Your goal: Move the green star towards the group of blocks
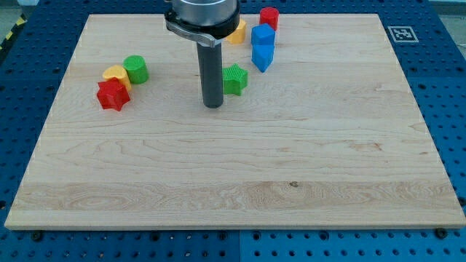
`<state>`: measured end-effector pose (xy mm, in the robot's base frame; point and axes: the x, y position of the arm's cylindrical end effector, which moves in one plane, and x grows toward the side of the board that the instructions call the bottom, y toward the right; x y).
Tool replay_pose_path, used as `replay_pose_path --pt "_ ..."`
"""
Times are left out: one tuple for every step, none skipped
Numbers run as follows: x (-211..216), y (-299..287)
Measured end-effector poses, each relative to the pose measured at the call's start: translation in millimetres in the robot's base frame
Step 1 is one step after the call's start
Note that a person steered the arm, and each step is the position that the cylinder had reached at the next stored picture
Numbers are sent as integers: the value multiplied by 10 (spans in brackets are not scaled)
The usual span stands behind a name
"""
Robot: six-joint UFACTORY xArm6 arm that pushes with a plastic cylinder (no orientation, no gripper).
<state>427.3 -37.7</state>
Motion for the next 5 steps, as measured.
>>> replay_pose_path --pt "0 111" --pt "-6 310" --pt "-29 310" --pt "-265 310" --pt "-499 313"
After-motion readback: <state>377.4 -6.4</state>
